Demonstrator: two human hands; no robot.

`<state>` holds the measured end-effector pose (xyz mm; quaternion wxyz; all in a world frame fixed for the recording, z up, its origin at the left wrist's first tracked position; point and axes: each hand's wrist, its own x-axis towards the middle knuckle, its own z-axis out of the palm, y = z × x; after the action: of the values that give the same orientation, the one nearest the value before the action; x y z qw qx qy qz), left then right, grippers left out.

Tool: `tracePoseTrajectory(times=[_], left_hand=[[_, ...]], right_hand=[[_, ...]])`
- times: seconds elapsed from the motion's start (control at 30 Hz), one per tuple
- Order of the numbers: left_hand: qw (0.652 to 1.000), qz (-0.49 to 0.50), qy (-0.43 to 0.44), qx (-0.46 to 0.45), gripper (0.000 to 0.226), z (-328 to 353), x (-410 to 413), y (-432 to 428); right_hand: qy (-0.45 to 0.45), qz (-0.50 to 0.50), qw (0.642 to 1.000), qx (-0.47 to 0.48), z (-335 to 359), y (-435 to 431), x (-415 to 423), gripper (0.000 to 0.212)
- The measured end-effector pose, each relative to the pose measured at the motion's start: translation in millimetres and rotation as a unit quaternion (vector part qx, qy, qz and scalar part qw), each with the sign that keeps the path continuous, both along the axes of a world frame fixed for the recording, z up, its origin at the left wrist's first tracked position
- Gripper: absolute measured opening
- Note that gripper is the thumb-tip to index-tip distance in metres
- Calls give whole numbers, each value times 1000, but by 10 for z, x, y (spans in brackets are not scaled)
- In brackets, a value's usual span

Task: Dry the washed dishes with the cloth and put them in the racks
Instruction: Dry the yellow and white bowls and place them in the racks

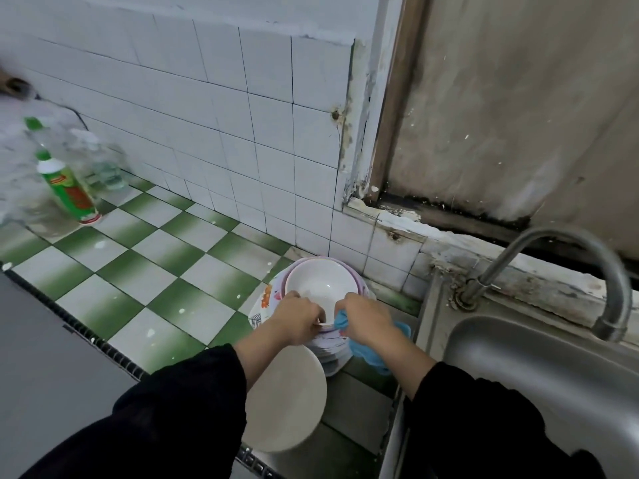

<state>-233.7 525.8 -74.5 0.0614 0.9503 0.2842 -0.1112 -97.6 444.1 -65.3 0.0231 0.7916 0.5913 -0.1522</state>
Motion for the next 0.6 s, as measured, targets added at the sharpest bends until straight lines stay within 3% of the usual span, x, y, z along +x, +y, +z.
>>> tracePoseTrajectory(times=[0.17, 0.4, 0.5, 0.6], left_hand=[[999, 22, -30, -23, 27, 51, 22, 26], [971, 52, -133, -192, 33, 196, 20, 60], [943, 75, -220, -239, 33, 293, 9, 57], [902, 112, -315, -273, 38, 425, 13, 43]], right_hand=[[17, 17, 1000, 15, 69, -45, 42, 34], [36, -10, 993, 113, 207, -152, 82, 29], [104, -60, 977, 175, 277, -183, 106, 32], [211, -116, 938, 249, 385, -228, 131, 40]])
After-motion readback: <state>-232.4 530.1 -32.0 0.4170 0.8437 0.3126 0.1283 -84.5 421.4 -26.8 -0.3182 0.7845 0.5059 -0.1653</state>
